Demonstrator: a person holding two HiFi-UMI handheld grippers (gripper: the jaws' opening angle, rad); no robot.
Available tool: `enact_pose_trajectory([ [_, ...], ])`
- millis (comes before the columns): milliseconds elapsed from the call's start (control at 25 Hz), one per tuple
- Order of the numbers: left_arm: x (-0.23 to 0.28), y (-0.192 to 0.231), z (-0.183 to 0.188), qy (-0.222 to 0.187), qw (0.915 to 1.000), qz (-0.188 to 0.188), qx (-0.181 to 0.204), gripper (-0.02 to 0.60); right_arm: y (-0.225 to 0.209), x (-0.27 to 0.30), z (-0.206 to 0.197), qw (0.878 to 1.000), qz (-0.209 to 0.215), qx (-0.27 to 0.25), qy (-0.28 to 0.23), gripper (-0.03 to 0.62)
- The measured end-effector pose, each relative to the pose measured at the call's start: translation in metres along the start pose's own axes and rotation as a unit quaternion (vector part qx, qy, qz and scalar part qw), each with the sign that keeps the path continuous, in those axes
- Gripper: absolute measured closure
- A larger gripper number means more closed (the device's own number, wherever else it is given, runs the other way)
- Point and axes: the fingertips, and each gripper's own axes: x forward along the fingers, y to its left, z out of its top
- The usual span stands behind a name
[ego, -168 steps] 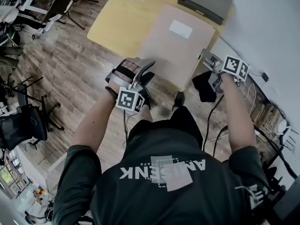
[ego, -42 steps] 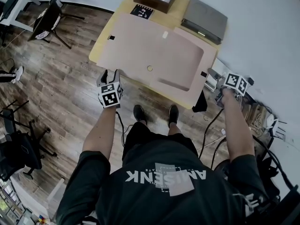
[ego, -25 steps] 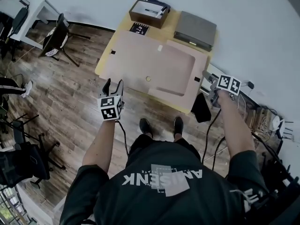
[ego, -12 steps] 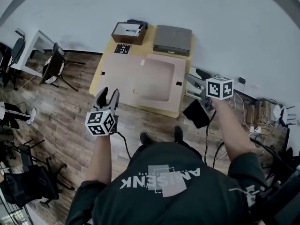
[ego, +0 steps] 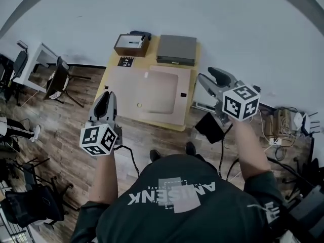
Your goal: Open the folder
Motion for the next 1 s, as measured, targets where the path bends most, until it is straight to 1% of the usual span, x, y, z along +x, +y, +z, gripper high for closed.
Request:
enact_pose_trajectory([
  [80,0.003,-0.009,0.012,0.006,0.9998,-0.004,0.017,0.533,-0.004,-0.01,0.013,0.999,-0.032,-0.017,-0.017,0.402],
  [120,0.005,-0.013,0.016,0.012,0.9996,-0.007,0.024,0.551,-0.005,-0.013,0.017,0.999,-0.041,-0.025,-0.021,0.406],
  [240,0.009,-0.021,0.034,0.004,0.9996,-0.019,0.02,0.577,0.001,-0.019,0.03,0.998,-0.038,-0.031,-0.033,0.423],
  [280,0.009,-0.022,0.04,-0.003,0.9997,-0.015,0.021,0.578,0.003,-0.021,0.034,0.998,-0.037,-0.032,-0.036,0.429],
  [400,0.008,-0.021,0.052,-0.012,0.9983,0.021,0.053,0.578,0.006,-0.025,0.044,0.997,-0.038,-0.047,-0.039,0.441],
  [440,0.008,-0.021,0.055,-0.013,0.9981,0.026,0.054,0.58,0.007,-0.024,0.046,0.997,-0.037,-0.053,-0.04,0.445],
  [480,0.008,-0.022,0.058,-0.016,0.9986,0.025,0.044,0.58,0.008,-0.023,0.048,0.997,-0.036,-0.058,-0.04,0.447],
  [600,0.004,-0.027,0.066,-0.022,0.9997,-0.002,-0.01,0.58,0.012,-0.023,0.054,0.996,-0.039,-0.07,-0.043,0.469],
  [640,0.003,-0.028,0.069,-0.022,0.9995,-0.007,-0.019,0.58,0.013,-0.024,0.058,0.995,-0.041,-0.074,-0.046,0.481],
  [680,0.001,-0.029,0.071,-0.02,0.9996,-0.005,-0.017,0.581,0.014,-0.025,0.061,0.995,-0.045,-0.077,-0.049,0.499],
  [800,-0.001,-0.027,0.073,-0.014,0.9997,0.015,0.017,0.581,0.016,-0.028,0.07,0.994,-0.056,-0.078,-0.061,0.57],
  [880,0.0,-0.029,0.074,-0.019,0.9996,0.007,0.02,0.581,0.017,-0.028,0.073,0.993,-0.06,-0.079,-0.064,0.586],
  [1000,0.001,-0.035,0.078,-0.03,0.9993,-0.004,0.021,0.581,0.02,-0.029,0.076,0.992,-0.065,-0.084,-0.065,0.587],
])
